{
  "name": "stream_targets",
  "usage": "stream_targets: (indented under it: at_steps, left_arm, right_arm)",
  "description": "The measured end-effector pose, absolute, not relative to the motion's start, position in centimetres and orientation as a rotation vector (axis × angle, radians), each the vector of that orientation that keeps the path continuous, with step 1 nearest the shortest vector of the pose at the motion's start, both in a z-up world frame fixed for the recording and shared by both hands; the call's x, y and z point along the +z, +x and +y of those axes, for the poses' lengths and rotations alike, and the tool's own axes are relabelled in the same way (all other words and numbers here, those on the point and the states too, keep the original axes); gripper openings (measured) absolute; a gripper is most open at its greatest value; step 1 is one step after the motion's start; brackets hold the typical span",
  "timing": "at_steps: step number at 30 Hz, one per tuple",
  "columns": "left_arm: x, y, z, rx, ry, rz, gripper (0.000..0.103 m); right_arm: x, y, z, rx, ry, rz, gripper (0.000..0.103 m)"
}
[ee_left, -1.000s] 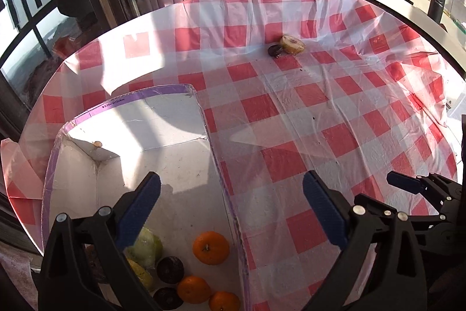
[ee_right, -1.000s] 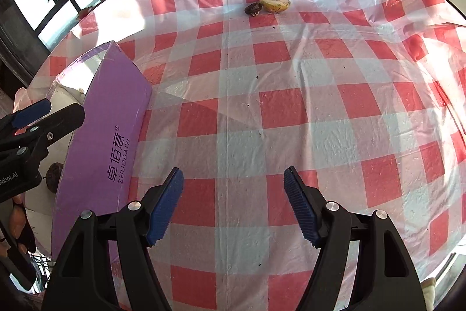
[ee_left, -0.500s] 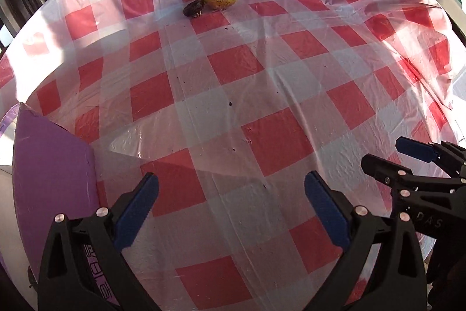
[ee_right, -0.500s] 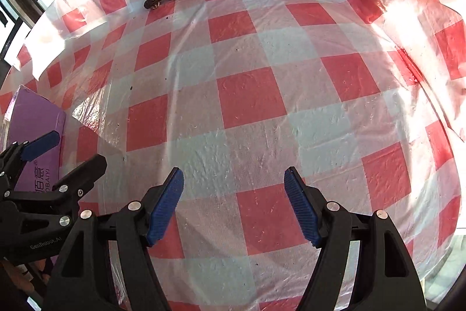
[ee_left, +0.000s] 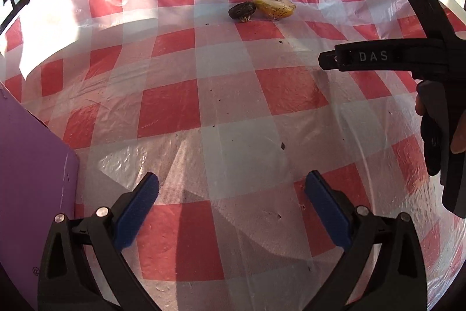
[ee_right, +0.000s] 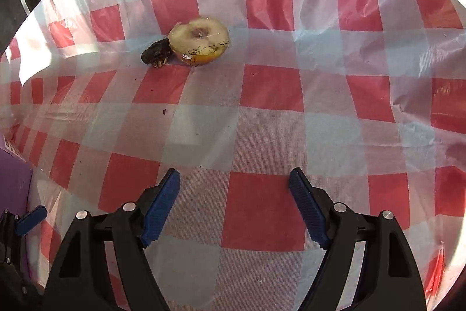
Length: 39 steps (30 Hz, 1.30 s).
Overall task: Organize fruits
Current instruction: 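Grasp the dark passion fruit with the left tool while the right tool grasps the wrapped cut apple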
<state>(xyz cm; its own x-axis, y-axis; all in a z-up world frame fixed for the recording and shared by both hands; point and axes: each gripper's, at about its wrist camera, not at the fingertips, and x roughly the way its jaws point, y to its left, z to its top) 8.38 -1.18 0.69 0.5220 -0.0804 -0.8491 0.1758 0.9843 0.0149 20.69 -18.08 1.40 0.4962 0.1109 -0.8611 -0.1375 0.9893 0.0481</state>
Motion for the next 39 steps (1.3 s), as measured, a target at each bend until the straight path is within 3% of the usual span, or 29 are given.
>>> stream_targets:
  at_steps: [14, 15, 16, 17, 32, 36, 38, 39]
  left_arm:
    - [0.6, 8.9, -1.7, -0.101, 0.062, 0.973, 0.102]
    - [0.6, 9.3, -1.7, -0.1, 0.062, 0.987, 0.102]
    - [0.6, 9.9, -1.7, -0.099, 0.062, 1.005, 0.102]
    - [0.7, 10.4, -1.8, -0.097, 0.061, 1.02, 0.102]
    - [1.3, 29.2, -4.6, -0.056, 0.063, 0.949, 0.099]
    - [1.0, 32.7, -4.8, -0.059, -0.02, 0.968, 0.083]
    - [1.0, 32.9, -5.0, -0.034, -0.031, 0.965, 0.079]
    - [1.1, 32.6, -5.2, -0.036, -0.022, 0.953, 0.064]
  right_arm:
    - [1.4, 32.7, -13.6, 0.296, -0.138, 0.961, 0.081]
    - [1.5, 32.7, -13.7, 0.305, -0.139, 0.946, 0.079]
    - [1.8, 32.6, -13.9, 0.324, -0.138, 0.924, 0.065]
    - [2.0, 32.0, -14.2, 0.321, -0.138, 0.922, 0.062]
    - [3.9, 21.7, -26.2, 0.093, 0.09, 0.933, 0.062]
    - [2.9, 18.2, -27.1, 0.069, 0.116, 0.963, 0.062]
    - [2.6, 17.1, -27.4, 0.06, 0.127, 0.972, 0.062]
    - [2.5, 16.6, -27.5, 0.056, 0.133, 0.974, 0.062]
